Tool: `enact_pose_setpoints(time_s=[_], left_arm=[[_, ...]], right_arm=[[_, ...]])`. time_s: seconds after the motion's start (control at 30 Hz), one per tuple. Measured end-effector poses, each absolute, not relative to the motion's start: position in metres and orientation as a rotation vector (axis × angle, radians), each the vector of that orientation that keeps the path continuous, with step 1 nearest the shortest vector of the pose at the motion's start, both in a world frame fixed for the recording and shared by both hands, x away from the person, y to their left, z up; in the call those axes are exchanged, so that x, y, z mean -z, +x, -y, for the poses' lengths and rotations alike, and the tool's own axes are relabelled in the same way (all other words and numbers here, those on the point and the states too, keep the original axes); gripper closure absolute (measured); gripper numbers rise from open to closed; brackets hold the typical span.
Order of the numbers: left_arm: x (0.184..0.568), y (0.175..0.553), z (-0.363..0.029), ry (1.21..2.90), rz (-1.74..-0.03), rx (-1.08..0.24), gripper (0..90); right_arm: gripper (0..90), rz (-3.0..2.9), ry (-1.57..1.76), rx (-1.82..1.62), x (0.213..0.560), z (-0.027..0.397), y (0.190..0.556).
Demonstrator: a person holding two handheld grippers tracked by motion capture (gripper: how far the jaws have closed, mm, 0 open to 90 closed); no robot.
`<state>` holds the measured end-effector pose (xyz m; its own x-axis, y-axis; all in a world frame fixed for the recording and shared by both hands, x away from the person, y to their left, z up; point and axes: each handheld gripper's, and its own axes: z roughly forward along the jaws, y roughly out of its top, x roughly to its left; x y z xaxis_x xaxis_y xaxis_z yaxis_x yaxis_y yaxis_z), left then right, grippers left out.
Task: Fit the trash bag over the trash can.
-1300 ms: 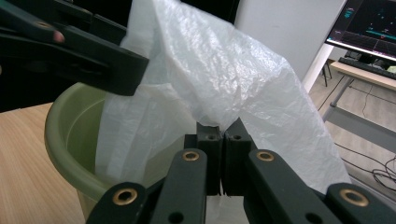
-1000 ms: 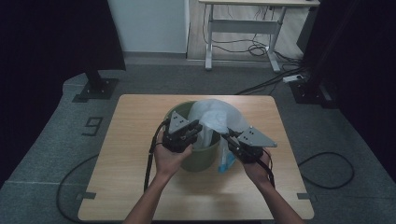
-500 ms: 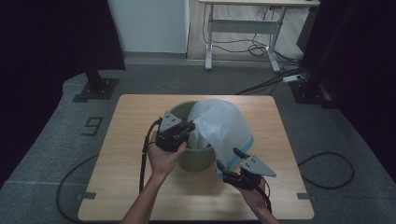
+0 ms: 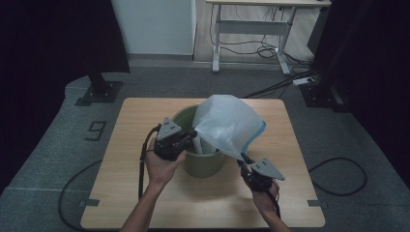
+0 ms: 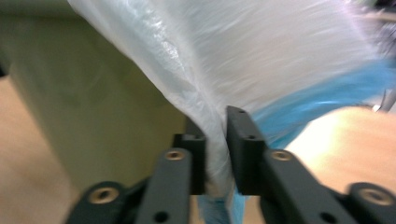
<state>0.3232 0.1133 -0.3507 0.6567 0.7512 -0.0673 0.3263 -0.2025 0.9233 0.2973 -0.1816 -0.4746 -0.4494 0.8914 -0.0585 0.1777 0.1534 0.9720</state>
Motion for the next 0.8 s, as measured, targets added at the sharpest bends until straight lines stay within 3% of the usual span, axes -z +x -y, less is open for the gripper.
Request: enact_pose_setpoints(time_s=[0.1, 0.13, 0.5, 0.6, 0.67, 0.8], left_arm=[[0.352, 0.321, -0.121, 1.792, -0.865, -0.477, 89.6], [0.352, 0.321, -0.124, 1.792, -0.869, -0.478, 89.6], [0.359, 0.322, -0.156, 1.758, -0.930, -0.459, 85.6], [0.358, 0.320, -0.158, 1.716, -0.978, -0.515, 59.4], [0.354, 0.317, -0.158, 1.701, -0.977, -0.536, 47.8], [0.343, 0.315, -0.151, 1.738, -0.918, -0.527, 41.0]], right_arm=[[85.2, -1.716, 0.998, -1.359, 0.462, 0.190, 0.295], [87.1, -1.698, 0.949, -1.406, 0.442, 0.196, 0.294], [88.1, -1.689, 0.738, -1.523, 0.384, 0.177, 0.293], [88.1, -1.726, 0.689, -1.508, 0.383, 0.163, 0.293], [88.1, -1.742, 0.670, -1.493, 0.385, 0.154, 0.293], [88.1, -1.772, 0.679, -1.476, 0.391, 0.150, 0.296]])
